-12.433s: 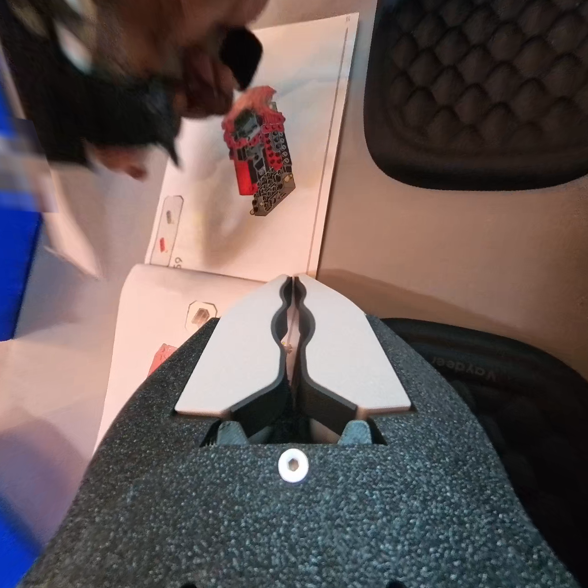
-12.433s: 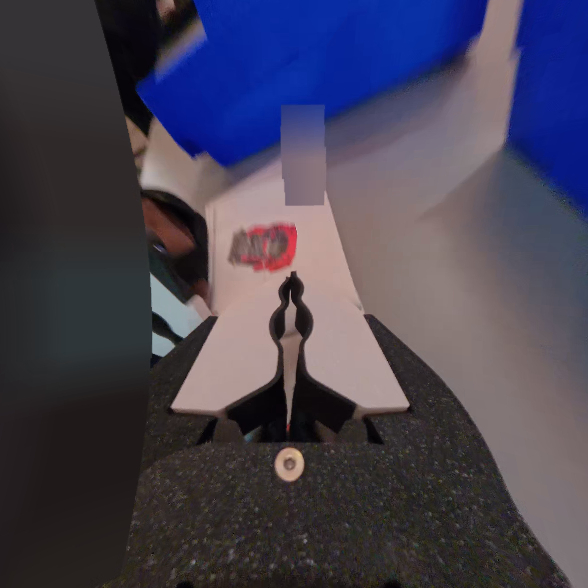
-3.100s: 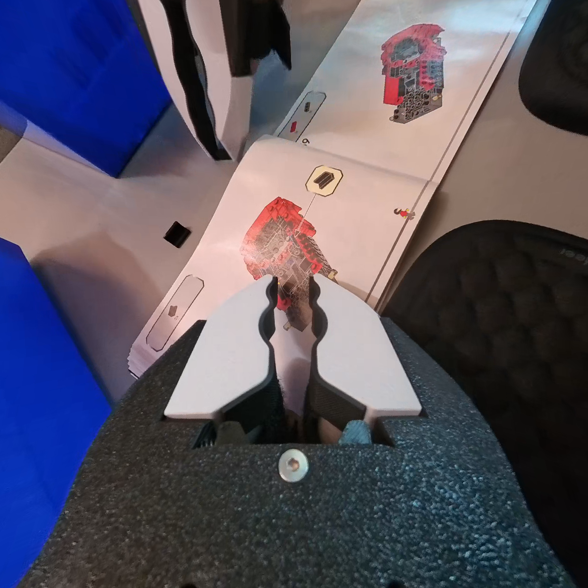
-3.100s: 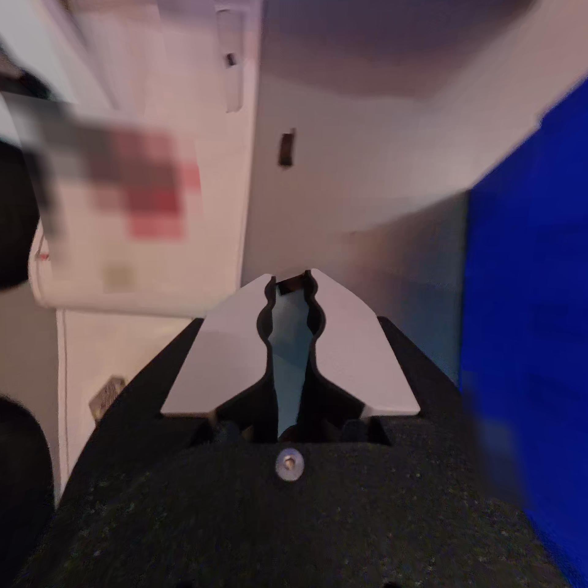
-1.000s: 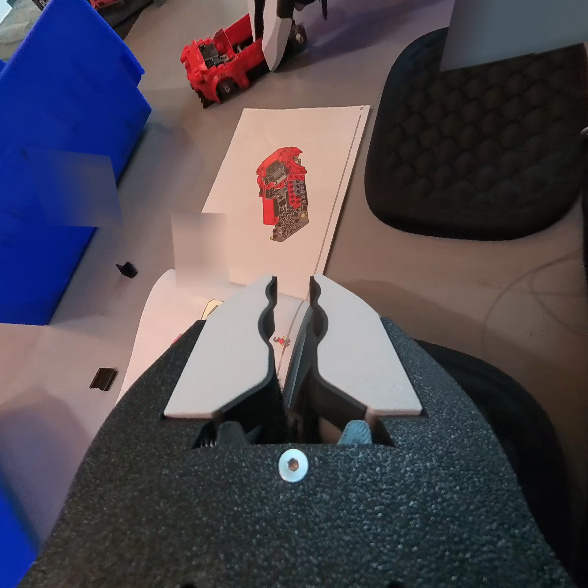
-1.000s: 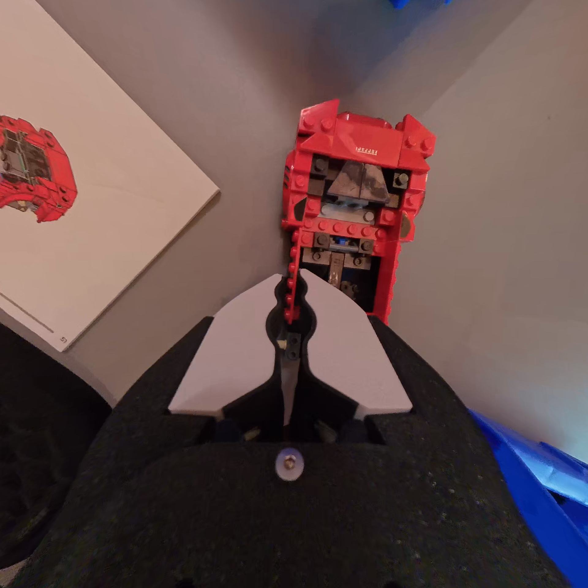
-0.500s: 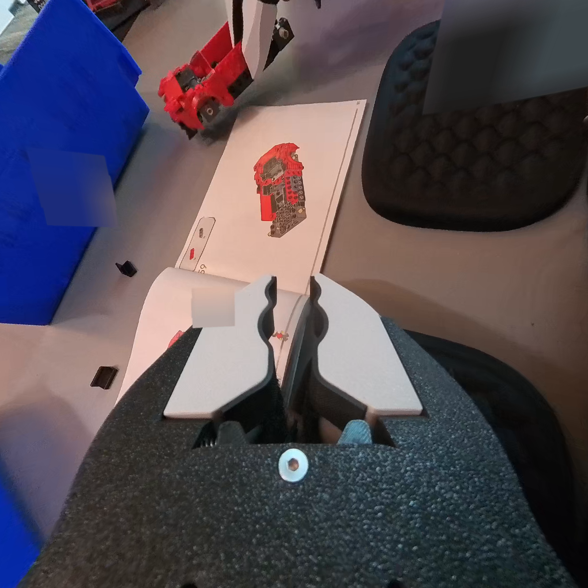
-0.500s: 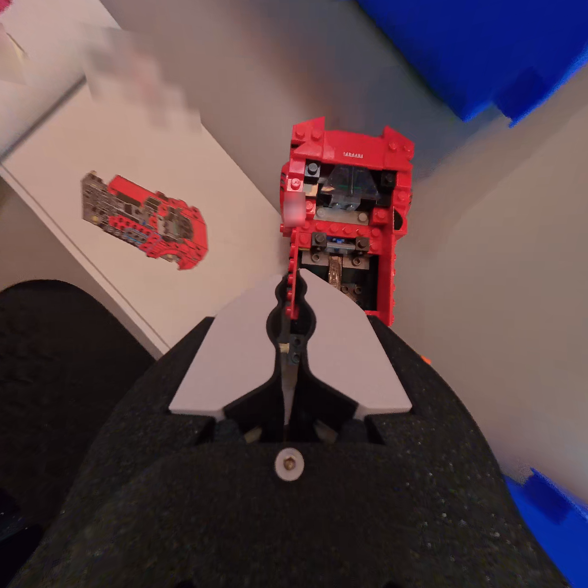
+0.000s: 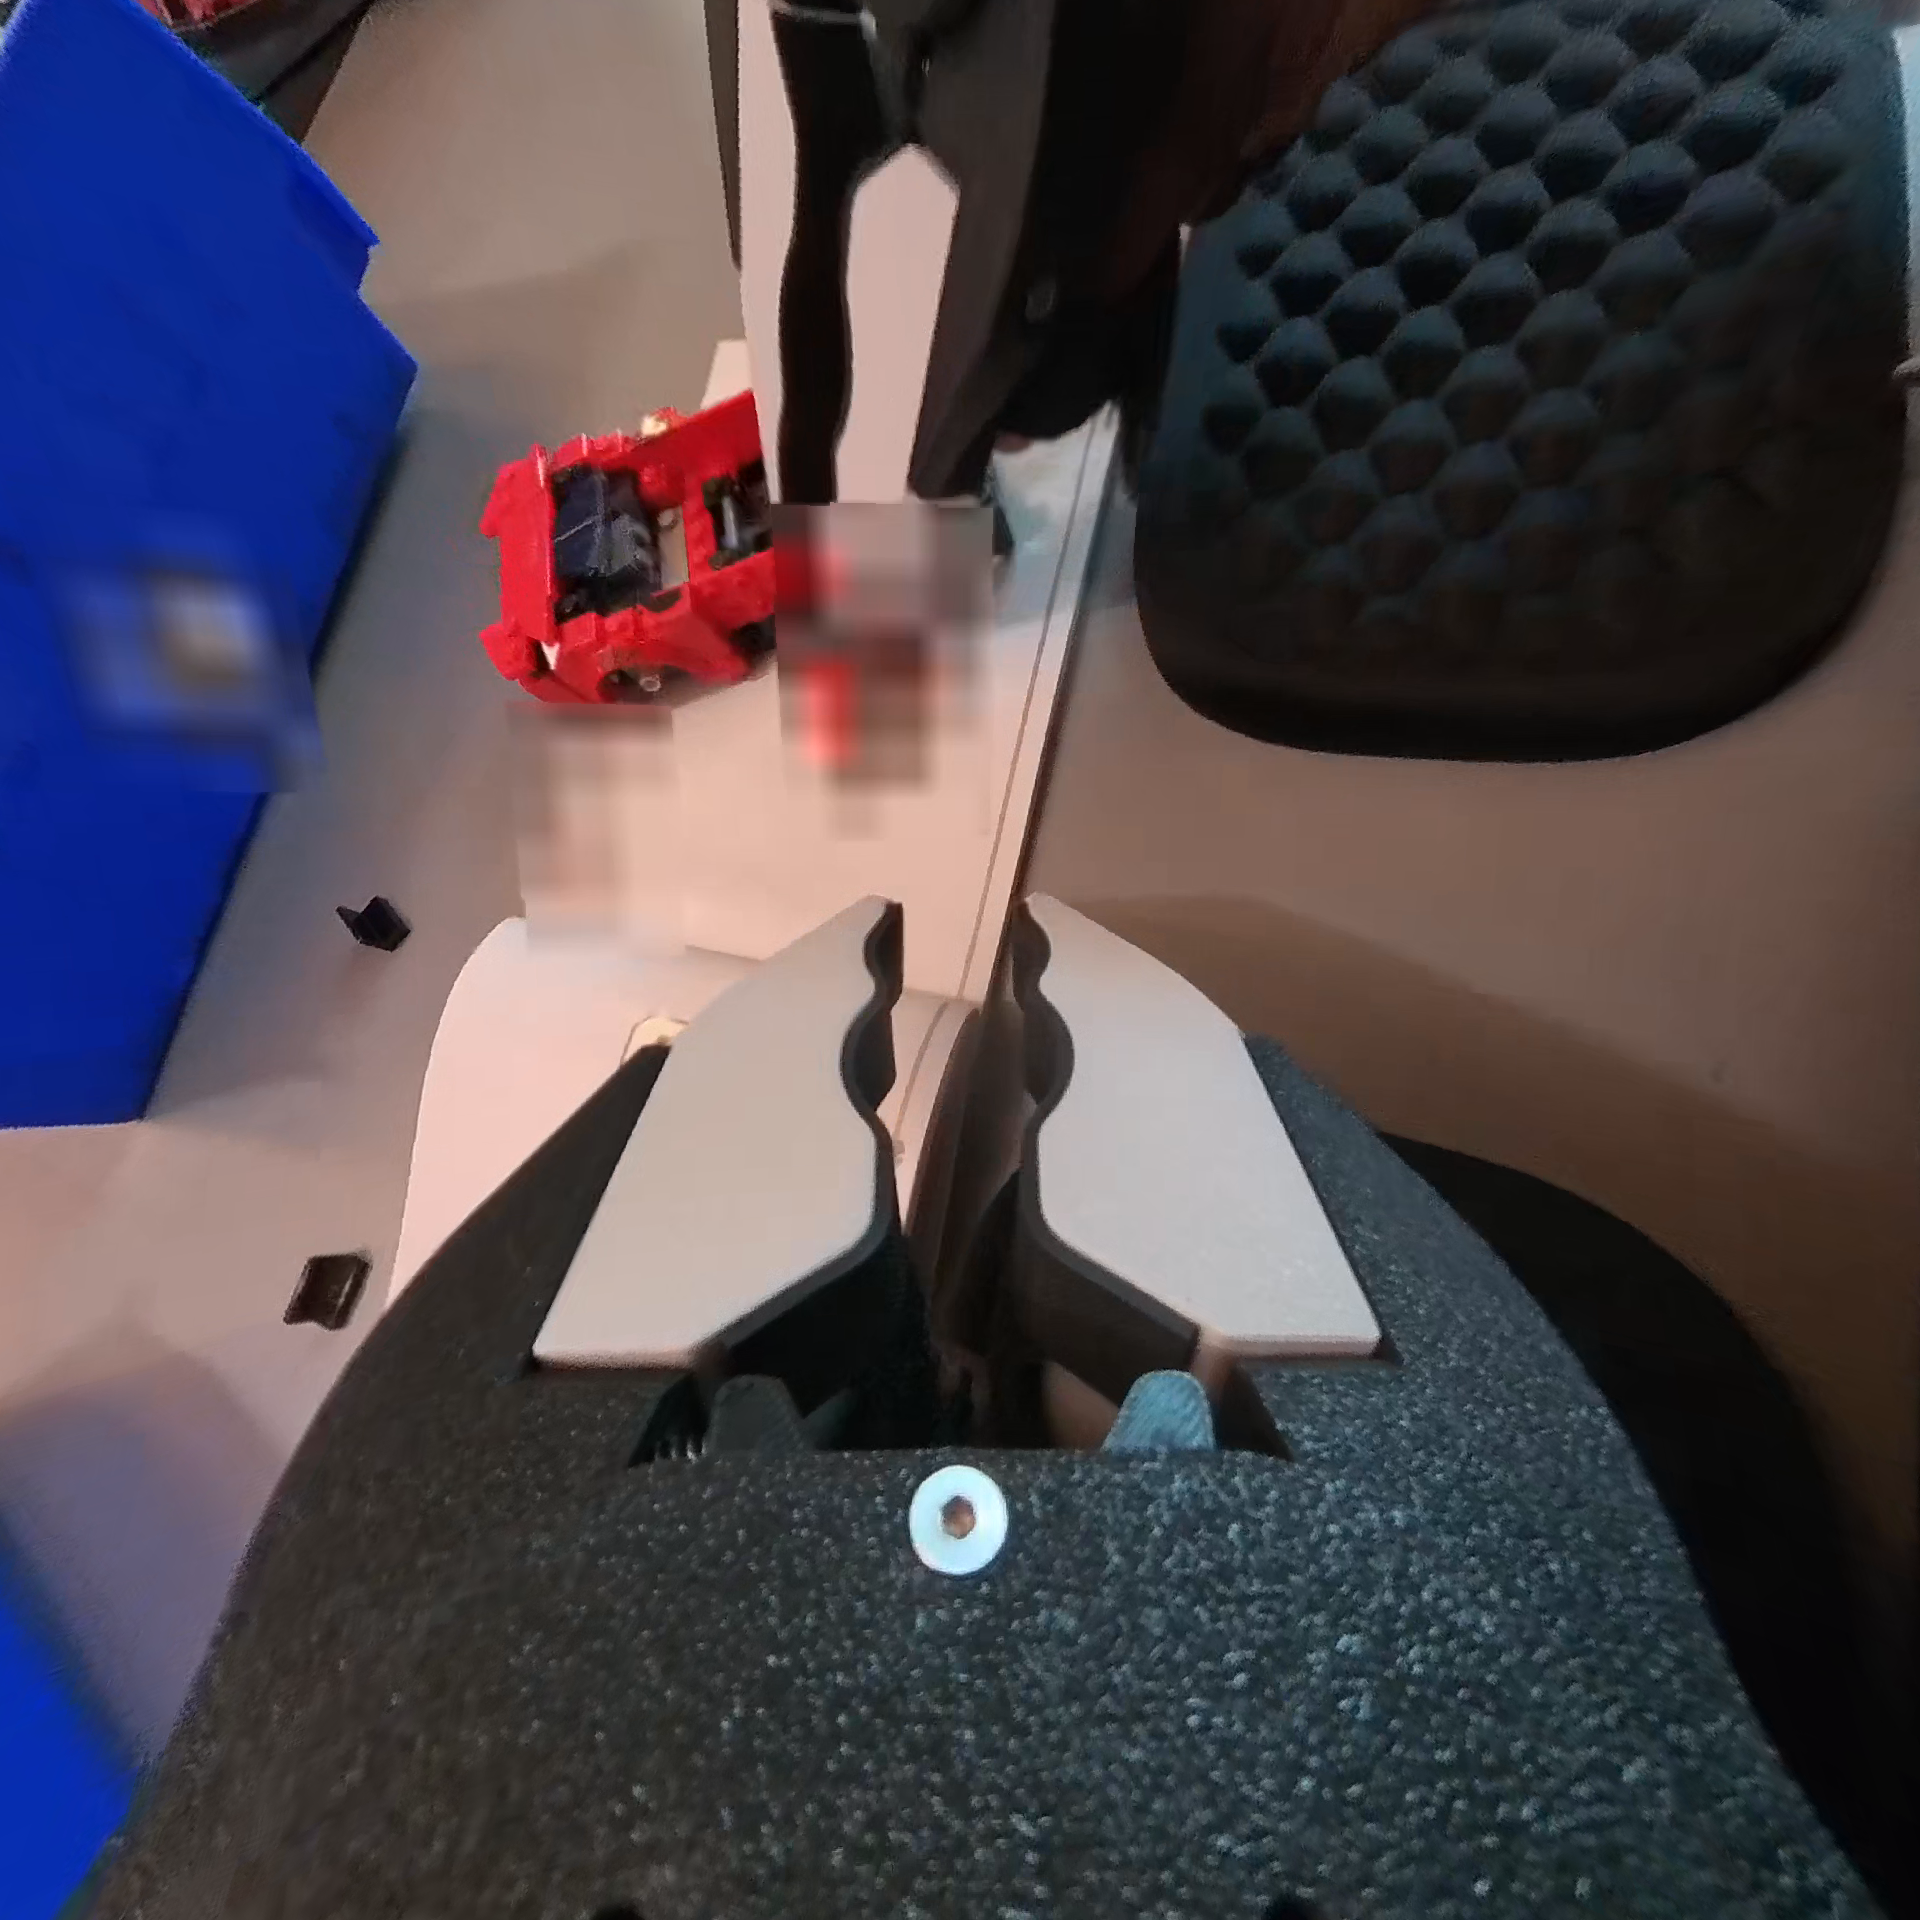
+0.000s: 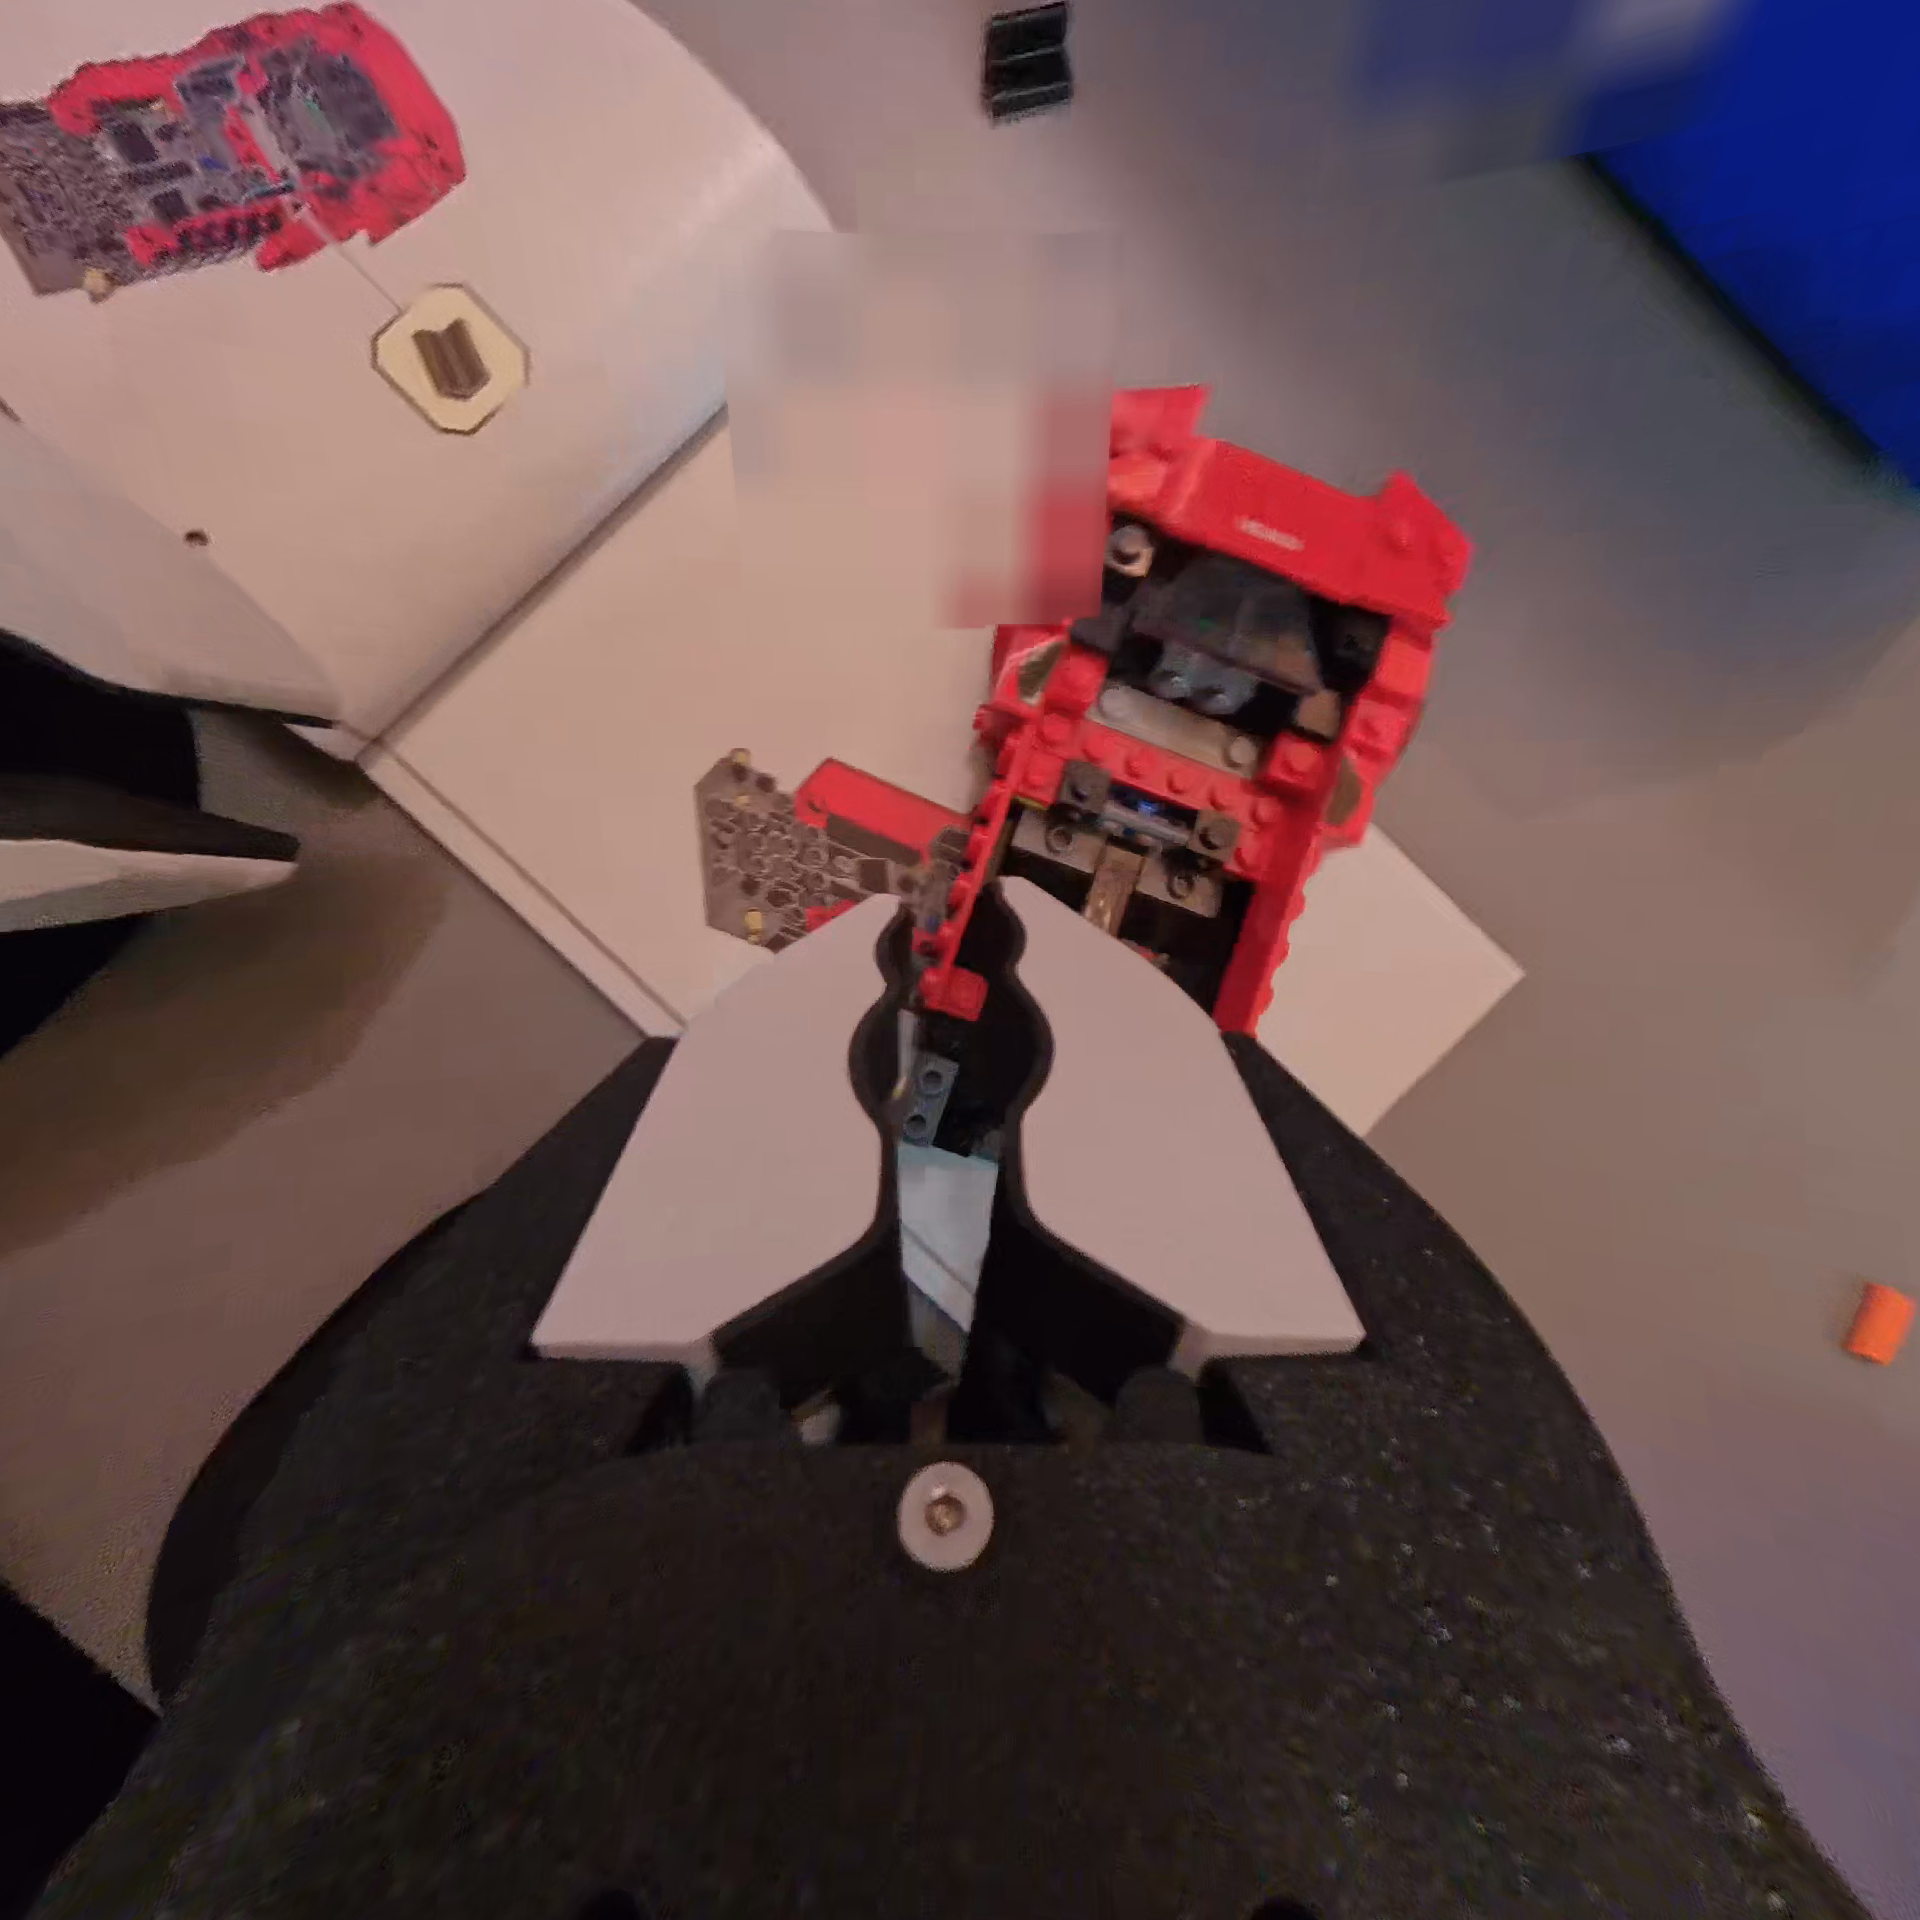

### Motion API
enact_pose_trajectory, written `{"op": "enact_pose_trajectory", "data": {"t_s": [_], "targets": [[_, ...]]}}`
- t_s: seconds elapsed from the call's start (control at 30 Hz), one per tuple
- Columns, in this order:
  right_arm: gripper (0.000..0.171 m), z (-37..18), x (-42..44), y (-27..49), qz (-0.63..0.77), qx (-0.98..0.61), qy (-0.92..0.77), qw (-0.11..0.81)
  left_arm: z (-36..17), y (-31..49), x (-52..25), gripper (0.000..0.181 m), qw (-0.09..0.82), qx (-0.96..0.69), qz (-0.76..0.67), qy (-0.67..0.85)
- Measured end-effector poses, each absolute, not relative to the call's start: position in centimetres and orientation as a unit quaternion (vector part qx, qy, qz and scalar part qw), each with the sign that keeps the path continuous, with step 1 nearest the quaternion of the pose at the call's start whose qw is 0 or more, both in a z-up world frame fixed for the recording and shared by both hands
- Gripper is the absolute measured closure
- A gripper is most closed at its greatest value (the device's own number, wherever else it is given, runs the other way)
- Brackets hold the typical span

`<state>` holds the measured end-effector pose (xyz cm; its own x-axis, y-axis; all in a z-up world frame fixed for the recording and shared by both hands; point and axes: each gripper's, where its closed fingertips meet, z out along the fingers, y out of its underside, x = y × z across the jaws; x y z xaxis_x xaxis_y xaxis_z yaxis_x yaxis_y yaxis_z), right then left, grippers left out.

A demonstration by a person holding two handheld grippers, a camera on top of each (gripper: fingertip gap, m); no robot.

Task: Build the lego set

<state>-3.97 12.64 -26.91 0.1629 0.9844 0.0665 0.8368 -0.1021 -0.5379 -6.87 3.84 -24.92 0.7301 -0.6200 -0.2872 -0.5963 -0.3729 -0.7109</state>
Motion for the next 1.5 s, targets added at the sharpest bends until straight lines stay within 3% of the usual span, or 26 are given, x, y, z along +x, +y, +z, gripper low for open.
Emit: {"op": "enact_pose_trajectory", "data": {"t_s": [0.3,0.5,0.9,1.03,1.17,1.4,1.5], "targets": [[0.111,-23.2,0.0,12.9,0.281,-0.679,-0.655,0.177,-24.8,5.4,-5.4,0.158,0.395,-0.84,-0.022,0.371],[0.089,-25.8,1.2,13.9,0.406,-0.672,-0.616,0.074,-24.4,8.4,-2.9,0.147,0.38,-0.872,-0.165,0.259],[0.092,-25.2,-0.4,8.1,0.448,-0.583,-0.676,0.043,-24.9,9.1,-5.8,0.146,0.388,-0.89,-0.162,0.177],[0.1,-23.6,-0.2,11.9,0.426,-0.594,-0.677,0.093,-25.3,8.9,-6.5,0.146,0.382,-0.895,-0.121,0.193],[0.09,-22.5,-2.2,17.9,0.418,-0.598,-0.66,0.181,-25.4,9.4,-6.1,0.146,0.386,-0.892,-0.111,0.207],[0.087,-25.1,-4.6,17.4,0.463,-0.576,-0.671,0.066,-26.2,10.6,-6.7,0.152,0.379,-0.898,-0.089,0.206],[0.089,-24.7,-4.7,17.3,0.47,-0.575,-0.666,0.069,-26.3,10.7,-6.9,0.153,0.378,-0.898,-0.092,0.203]]}}
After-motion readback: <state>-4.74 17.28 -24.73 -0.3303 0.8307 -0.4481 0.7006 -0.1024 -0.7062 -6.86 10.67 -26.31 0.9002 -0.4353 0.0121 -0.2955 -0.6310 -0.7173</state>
